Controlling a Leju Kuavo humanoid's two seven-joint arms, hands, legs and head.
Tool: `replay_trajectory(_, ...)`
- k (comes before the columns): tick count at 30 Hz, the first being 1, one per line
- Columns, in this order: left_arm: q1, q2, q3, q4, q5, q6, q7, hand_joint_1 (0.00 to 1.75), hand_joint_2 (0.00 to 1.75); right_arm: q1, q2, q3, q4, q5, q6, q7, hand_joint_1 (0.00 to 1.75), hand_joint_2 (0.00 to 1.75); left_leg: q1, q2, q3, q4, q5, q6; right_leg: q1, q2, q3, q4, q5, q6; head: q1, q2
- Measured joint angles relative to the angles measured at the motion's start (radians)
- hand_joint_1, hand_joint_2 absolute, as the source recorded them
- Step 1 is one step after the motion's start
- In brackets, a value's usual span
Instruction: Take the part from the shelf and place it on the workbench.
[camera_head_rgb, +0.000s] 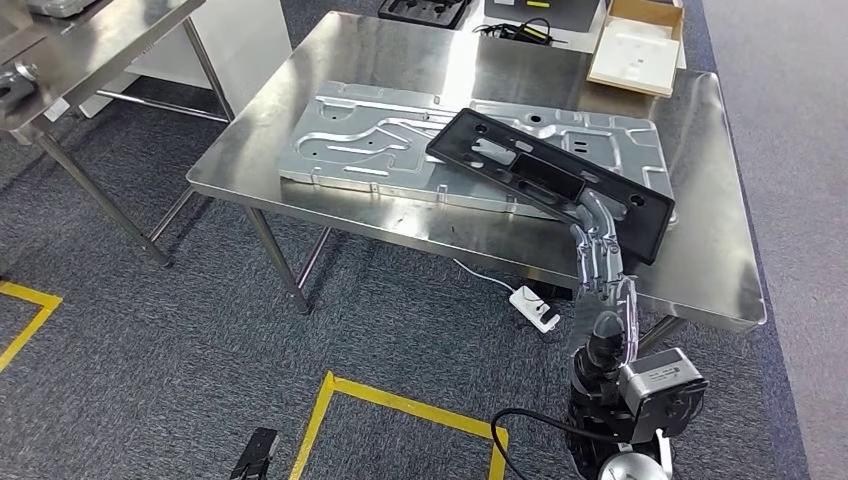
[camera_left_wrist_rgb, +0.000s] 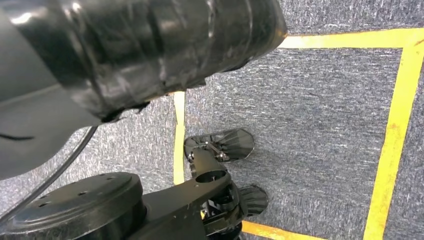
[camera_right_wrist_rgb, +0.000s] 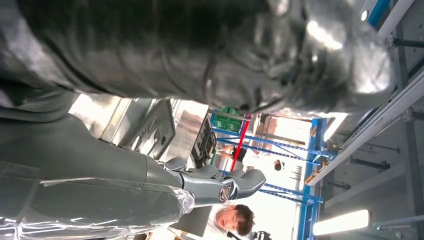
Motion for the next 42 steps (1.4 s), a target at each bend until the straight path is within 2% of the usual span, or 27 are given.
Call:
replay_trajectory(2,-0.001,-0.001,0.0,0.0,0.0,-0.002,0.0,0.0,0.0,0.0,0.0,0.0,0.001,0.0,-0.001,-0.001,0.0,0.0,0.006,0.001,0.009,-0.02,0.014,0.01,0.0,0.004,-0.006,0.019,-0.021,0.005,0.001,0.0)
replay_trajectory(5,-0.002,-0.001,0.0,0.0,0.0,-0.004,0.0,0.0,0.0,0.003,0.0,0.001,0.003,-0.002,-0.005,-0.001,0.0,0.0,0.009,0.003,0.012,-0.033,0.023,0.017,-0.002,0.011,-0.066,0.167,-0.113,0.009,0.005,0.0)
replay_trajectory(6,-0.002,-0.001,0.0,0.0,0.001,-0.005,0.0,0.0,0.0,0.005,0.0,0.001,0.005,-0.004,-0.006,-0.001,0.0,0.0,0.01,0.002,0.01,-0.032,0.023,0.017,-0.004,0.011,-0.086,0.216,-0.13,0.012,0.005,0.0)
replay_trajectory(7,-0.002,-0.001,0.002,0.0,0.001,-0.006,0.0,0.0,0.0,0.007,0.0,0.001,0.008,-0.005,-0.007,-0.001,0.0,0.0,0.011,0.001,0.009,-0.031,0.023,0.016,-0.008,0.012,-0.092,0.236,-0.128,0.016,0.005,0.0)
replay_trajectory(8,-0.002,-0.001,0.003,0.0,0.002,-0.006,0.0,0.0,0.0,0.009,0.0,0.002,0.01,-0.007,-0.008,-0.001,0.0,0.0,0.013,0.0,0.007,-0.027,0.022,0.013,-0.012,0.012,-0.083,0.225,-0.11,0.02,0.005,0.0)
replay_trajectory(9,-0.001,-0.001,0.005,0.0,0.002,-0.007,0.0,0.0,0.0,0.009,0.0,0.003,0.012,-0.008,-0.009,-0.001,0.0,0.0,0.017,-0.002,0.005,-0.021,0.021,0.009,-0.017,0.012,-0.058,0.18,-0.078,0.025,0.005,0.0)
replay_trajectory(11,-0.002,-0.001,0.008,0.0,0.003,-0.007,0.0,0.0,0.0,0.009,0.0,0.004,0.014,-0.009,-0.01,-0.002,0.0,0.0,0.024,-0.006,-0.005,-0.005,0.015,-0.008,-0.021,0.016,-0.001,0.074,-0.04,0.034,0.006,0.0)
replay_trajectory(13,-0.002,0.001,0.008,0.0,0.003,-0.007,-0.001,0.0,0.0,0.009,0.0,0.004,0.015,-0.01,-0.011,-0.002,0.0,0.0,0.023,-0.012,-0.015,0.009,0.014,-0.026,-0.017,0.025,0.014,0.037,-0.036,0.023,0.01,0.0)
replay_trajectory(16,0.0,0.003,0.009,0.0,0.003,-0.007,-0.001,0.0,0.0,0.009,0.0,0.005,0.015,-0.01,-0.011,-0.002,0.0,0.0,0.025,-0.014,-0.029,0.018,0.014,-0.046,-0.014,0.028,-0.006,0.045,-0.03,-0.01,0.011,0.0)
replay_trajectory(18,0.0,0.003,0.009,0.0,0.004,-0.007,-0.001,0.0,0.0,0.009,0.001,0.005,0.015,-0.009,-0.011,-0.002,0.0,0.0,0.027,-0.008,-0.053,0.069,-0.031,-0.051,-0.012,0.025,-0.019,0.043,-0.02,-0.029,0.01,0.0)
replay_trajectory(20,0.0,0.002,0.01,0.0,0.006,-0.008,-0.001,0.0,0.0,0.009,0.002,0.005,0.015,-0.009,-0.011,-0.002,0.0,0.0,0.025,-0.004,-0.097,0.188,-0.113,-0.05,-0.003,0.021,-0.035,0.043,-0.009,-0.045,0.009,0.0)
replay_trajectory(21,0.0,0.002,0.01,0.0,0.006,-0.008,-0.001,0.0,0.0,0.01,0.002,0.005,0.015,-0.009,-0.011,-0.002,0.0,0.0,0.023,-0.003,-0.115,0.247,-0.143,-0.048,0.003,0.02,-0.043,0.044,-0.003,-0.05,0.009,0.0)
replay_trajectory(22,0.0,0.002,0.011,0.0,0.006,-0.008,-0.001,0.0,0.0,0.01,0.002,0.005,0.015,-0.009,-0.011,-0.002,0.0,0.0,0.019,-0.003,-0.12,0.28,-0.155,-0.044,0.009,0.019,-0.052,0.045,0.003,-0.055,0.009,0.0)
replay_trajectory(23,0.0,0.002,0.012,0.0,0.006,-0.008,-0.001,0.0,0.0,0.01,0.003,0.005,0.015,-0.009,-0.011,-0.002,0.0,0.0,0.013,-0.003,-0.108,0.277,-0.148,-0.037,0.016,0.018,-0.06,0.045,0.008,-0.058,0.009,0.0)
replay_trajectory(24,0.0,0.002,0.013,0.0,0.006,-0.008,-0.001,0.0,0.0,0.01,0.003,0.005,0.015,-0.009,-0.011,-0.002,0.0,0.0,0.006,-0.003,-0.076,0.238,-0.128,-0.025,0.023,0.018,-0.067,0.046,0.014,-0.06,0.009,0.0)
replay_trajectory(26,-0.003,0.004,0.015,0.0,0.006,-0.008,-0.001,0.0,0.0,0.01,0.003,0.005,0.015,-0.009,-0.011,-0.002,0.0,0.0,-0.013,0.0,0.016,0.103,-0.091,0.011,0.033,0.017,-0.076,0.045,0.026,-0.063,0.011,0.0)
replay_trajectory(28,-0.007,0.006,0.016,0.0,0.006,-0.007,-0.001,0.0,0.0,0.01,0.004,0.005,0.015,-0.009,-0.011,-0.002,0.0,0.0,-0.029,0.008,0.067,0.013,-0.073,0.034,0.031,0.013,-0.078,0.041,0.038,-0.057,0.014,0.0)
replay_trajectory(31,-0.01,0.006,0.016,-0.001,0.007,-0.008,-0.001,0.0,0.0,0.01,0.004,0.005,0.015,-0.009,-0.011,-0.002,0.0,0.0,-0.034,0.013,0.07,-0.022,-0.047,0.041,0.024,0.009,-0.078,0.029,0.056,-0.041,0.014,0.0)
replay_trajectory(32,-0.01,0.005,0.016,0.0,0.007,-0.008,-0.001,0.0,0.0,0.01,0.005,0.005,0.015,-0.009,-0.011,-0.002,0.0,0.0,-0.03,0.014,0.07,-0.037,-0.032,0.043,0.024,0.011,-0.081,0.033,0.045,-0.036,0.015,0.0)
replay_trajectory(34,-0.011,0.005,0.017,0.0,0.008,-0.008,-0.001,0.0,0.0,0.011,0.005,0.005,0.016,-0.01,-0.012,-0.002,0.0,0.0,-0.021,0.016,0.062,-0.06,-0.002,0.042,0.021,0.015,-0.103,0.095,-0.027,-0.025,0.019,0.0)
replay_trajectory(36,-0.011,0.004,0.017,0.0,0.008,-0.009,-0.001,0.0,0.0,0.012,0.005,0.005,0.017,-0.012,-0.012,-0.002,0.0,0.0,-0.016,0.016,0.038,-0.06,0.017,0.038,0.011,0.017,-0.131,0.206,-0.111,-0.012,0.022,0.0)
replay_trajectory(37,-0.01,0.004,0.017,0.0,0.008,-0.009,0.0,0.0,0.0,0.012,0.005,0.005,0.018,-0.012,-0.013,-0.002,0.0,0.0,-0.013,0.016,0.025,-0.056,0.024,0.033,0.005,0.017,-0.134,0.247,-0.125,-0.005,0.023,0.0)
replay_trajectory(38,-0.009,0.003,0.017,0.0,0.008,-0.01,0.0,0.0,0.0,0.012,0.005,0.005,0.019,-0.014,-0.013,-0.002,0.0,0.0,-0.009,0.016,0.011,-0.05,0.03,0.028,0.0,0.017,-0.124,0.262,-0.116,0.003,0.023,0.0)
replay_trajectory(39,-0.009,0.002,0.017,0.0,0.008,-0.01,0.0,0.0,0.0,0.012,0.005,0.005,0.02,-0.014,-0.014,-0.002,0.0,0.0,-0.004,0.016,-0.005,-0.042,0.035,0.022,-0.005,0.017,-0.099,0.245,-0.092,0.011,0.023,0.0)
replay_trajectory(40,-0.009,0.002,0.017,0.0,0.008,-0.01,0.0,0.0,0.0,0.012,0.005,0.005,0.02,-0.015,-0.014,-0.002,0.0,0.0,0.001,0.016,-0.02,-0.03,0.039,0.015,-0.011,0.017,-0.058,0.198,-0.066,0.019,0.023,0.0)
replay_trajectory(41,-0.01,0.002,0.017,0.0,0.008,-0.01,0.001,0.0,0.0,0.011,0.005,0.005,0.021,-0.015,-0.015,-0.002,0.0,0.0,0.005,0.015,-0.036,-0.016,0.041,0.007,-0.015,0.017,-0.013,0.137,-0.057,0.027,0.024,0.0)
replay_trajectory(42,-0.01,0.002,0.017,0.0,0.008,-0.01,0.001,0.0,0.0,0.01,0.005,0.005,0.021,-0.016,-0.015,-0.003,0.0,0.0,0.007,0.015,-0.049,-0.002,0.042,0.0,-0.015,0.019,0.022,0.086,-0.057,0.028,0.025,0.0)
